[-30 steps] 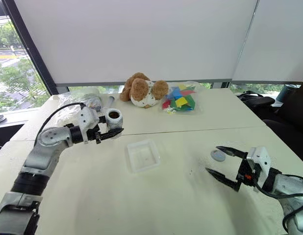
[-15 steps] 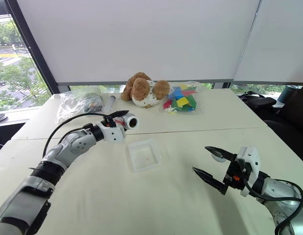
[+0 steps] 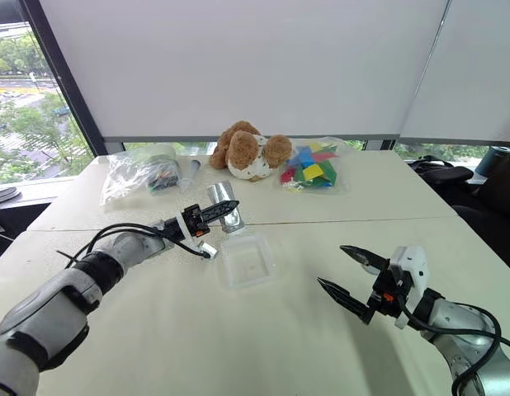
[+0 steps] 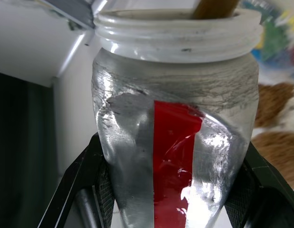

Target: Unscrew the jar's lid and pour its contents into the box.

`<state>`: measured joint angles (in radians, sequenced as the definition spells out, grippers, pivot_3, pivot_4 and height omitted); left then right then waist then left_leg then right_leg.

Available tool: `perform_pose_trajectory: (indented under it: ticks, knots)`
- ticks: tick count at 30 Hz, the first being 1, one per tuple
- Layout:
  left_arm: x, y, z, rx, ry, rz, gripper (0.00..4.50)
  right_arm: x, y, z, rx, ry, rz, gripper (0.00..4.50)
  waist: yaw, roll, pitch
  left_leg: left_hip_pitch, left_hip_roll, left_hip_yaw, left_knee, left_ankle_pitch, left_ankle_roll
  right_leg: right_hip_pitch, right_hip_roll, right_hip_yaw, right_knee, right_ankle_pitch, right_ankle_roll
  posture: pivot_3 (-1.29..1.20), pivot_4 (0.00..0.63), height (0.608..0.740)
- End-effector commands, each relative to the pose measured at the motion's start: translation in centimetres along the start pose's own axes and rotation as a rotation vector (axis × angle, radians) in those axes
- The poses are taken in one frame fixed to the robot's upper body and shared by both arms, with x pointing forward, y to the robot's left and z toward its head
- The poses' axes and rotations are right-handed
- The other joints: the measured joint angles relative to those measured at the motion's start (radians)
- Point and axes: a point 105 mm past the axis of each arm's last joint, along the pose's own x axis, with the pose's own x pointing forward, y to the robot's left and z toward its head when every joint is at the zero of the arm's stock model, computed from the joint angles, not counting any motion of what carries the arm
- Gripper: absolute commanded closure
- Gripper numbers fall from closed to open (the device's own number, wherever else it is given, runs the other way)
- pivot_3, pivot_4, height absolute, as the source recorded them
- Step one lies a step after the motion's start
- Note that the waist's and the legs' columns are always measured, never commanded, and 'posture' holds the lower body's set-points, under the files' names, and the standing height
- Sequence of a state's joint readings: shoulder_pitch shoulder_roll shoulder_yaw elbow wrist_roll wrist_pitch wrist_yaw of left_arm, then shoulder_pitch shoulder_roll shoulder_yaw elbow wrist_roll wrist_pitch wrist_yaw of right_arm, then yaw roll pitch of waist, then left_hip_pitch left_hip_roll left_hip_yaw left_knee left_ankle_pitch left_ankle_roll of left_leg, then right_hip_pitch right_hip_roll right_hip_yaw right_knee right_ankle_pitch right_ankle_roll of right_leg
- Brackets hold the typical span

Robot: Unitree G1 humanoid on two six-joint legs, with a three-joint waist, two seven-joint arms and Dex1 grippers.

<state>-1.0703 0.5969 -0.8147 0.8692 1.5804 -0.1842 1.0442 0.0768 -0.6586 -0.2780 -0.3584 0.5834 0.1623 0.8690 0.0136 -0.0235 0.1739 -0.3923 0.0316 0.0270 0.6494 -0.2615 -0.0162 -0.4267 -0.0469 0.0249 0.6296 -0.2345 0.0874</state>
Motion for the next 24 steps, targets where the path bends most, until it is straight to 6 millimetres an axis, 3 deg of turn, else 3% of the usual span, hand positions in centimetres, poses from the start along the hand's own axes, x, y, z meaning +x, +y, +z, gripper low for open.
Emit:
perform_pose_trajectory:
  ticks: [1,7,12,17,21,24]
  knots:
    - [0.4,0.6,0.2,0.055,-0.033,0.065,2.27,0.5,0.3,1.2,-0.016,-0.047,0.002,0.08,-0.001,0.0,0.0,0.0,0.0,0.0,0.0,0.0,0.0,0.0,0.0,0.0,0.0,0.0,0.0,0.0,0.15,0.74]
    - [0.1,-0.1,-0.1,0.063,-0.01,0.041,2.27,0.8,0.3,1.4,-0.008,-0.055,-0.007,0.08,-0.002,-0.001,0.001,0.0,0.0,0.0,0.0,0.0,0.0,0.0,0.0,0.0,0.0,0.0,0.0,0.0,0.15,0.74]
    - [0.2,1.4,-0.8,-0.03,0.036,0.125,2.27,0.9,0.4,1.3,-0.001,-0.053,-0.007,0.08,-0.001,-0.001,0.001,0.0,0.0,0.0,0.0,0.0,0.0,0.0,0.0,0.0,0.001,0.0,0.0,0.0,0.15,0.74]
    - [-1.0,2.2,-3.4,-0.598,0.257,0.11,2.27,1.2,0.4,1.1,0.011,-0.059,0.015,0.08,-0.002,-0.001,0.001,0.0,0.0,0.0,0.0,0.0,0.0,0.0,-0.002,0.0,0.001,0.0,0.0,0.0,0.15,0.74]
    - [-5.2,0.3,-6.4,-1.016,0.575,0.006,2.27,2.0,0.5,1.4,0.0,-0.09,0.067,0.08,-0.013,0.0,0.0,0.002,0.001,0.002,0.0,0.0,0.0,0.0,-0.002,0.0,0.002,0.001,-0.001,0.0,0.15,0.74]
    - [-8.6,-0.6,-7.3,-1.297,0.738,-0.043,2.27,2.6,0.5,1.6,-0.048,-0.111,0.112,0.08,-0.023,0.0,0.0,0.002,0.002,0.001,0.001,0.0,0.0,0.0,-0.001,0.0,0.003,0.001,-0.001,0.0,0.15,0.74]
